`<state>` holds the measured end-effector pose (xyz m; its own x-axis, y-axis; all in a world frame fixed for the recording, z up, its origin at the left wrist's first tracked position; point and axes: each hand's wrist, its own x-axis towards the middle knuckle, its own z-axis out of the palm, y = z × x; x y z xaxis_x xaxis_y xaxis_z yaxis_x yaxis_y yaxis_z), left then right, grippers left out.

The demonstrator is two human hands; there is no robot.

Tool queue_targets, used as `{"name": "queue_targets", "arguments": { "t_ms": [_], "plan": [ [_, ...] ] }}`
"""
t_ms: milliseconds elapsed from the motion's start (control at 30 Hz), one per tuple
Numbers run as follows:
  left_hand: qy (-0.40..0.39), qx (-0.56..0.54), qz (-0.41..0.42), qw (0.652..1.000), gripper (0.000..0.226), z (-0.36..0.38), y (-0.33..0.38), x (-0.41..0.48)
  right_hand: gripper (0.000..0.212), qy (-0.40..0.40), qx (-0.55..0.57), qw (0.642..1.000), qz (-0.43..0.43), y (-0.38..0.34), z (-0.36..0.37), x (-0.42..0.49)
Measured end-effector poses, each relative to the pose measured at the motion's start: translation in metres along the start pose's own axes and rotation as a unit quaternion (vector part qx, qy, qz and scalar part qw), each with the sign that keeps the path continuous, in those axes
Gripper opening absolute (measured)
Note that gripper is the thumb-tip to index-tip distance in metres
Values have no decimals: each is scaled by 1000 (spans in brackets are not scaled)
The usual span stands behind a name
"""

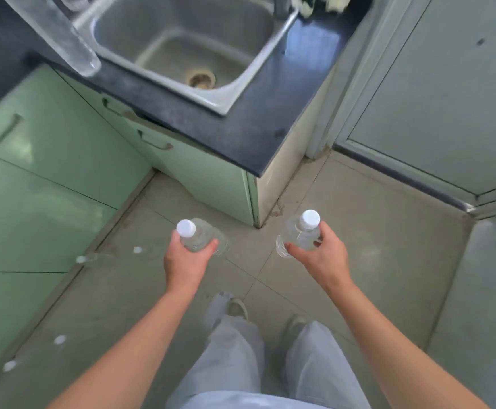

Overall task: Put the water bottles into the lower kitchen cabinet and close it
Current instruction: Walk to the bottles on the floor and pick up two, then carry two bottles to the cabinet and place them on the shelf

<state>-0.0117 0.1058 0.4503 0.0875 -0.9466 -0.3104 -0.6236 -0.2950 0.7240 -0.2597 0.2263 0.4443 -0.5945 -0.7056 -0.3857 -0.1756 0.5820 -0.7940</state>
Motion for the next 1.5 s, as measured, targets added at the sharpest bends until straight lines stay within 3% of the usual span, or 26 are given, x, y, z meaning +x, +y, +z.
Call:
{"name": "queue_targets", "arguments": {
  "t_ms": [267, 500, 867, 1167, 1500],
  "plan": [
    [30, -128, 80, 988, 44, -96, 133, -123, 60, 37, 75, 992, -98, -121, -102, -115],
    [2, -204, 166, 965, 43, -110, 187, -191, 41, 86, 126, 980, -130, -148, -169, -170],
    [-31, -230, 286, 930, 38, -135, 222, -261, 28, 159, 61, 965, -201, -167, -231, -247],
    [12, -216, 302, 929, 39, -245, 165, -276, 42, 132, 35, 966, -221, -205, -157, -317],
    [195, -180, 149, 953, 40, -385, -7, -283, 37, -87, -23, 959, -268, -246, 46, -371]
  ]
}}
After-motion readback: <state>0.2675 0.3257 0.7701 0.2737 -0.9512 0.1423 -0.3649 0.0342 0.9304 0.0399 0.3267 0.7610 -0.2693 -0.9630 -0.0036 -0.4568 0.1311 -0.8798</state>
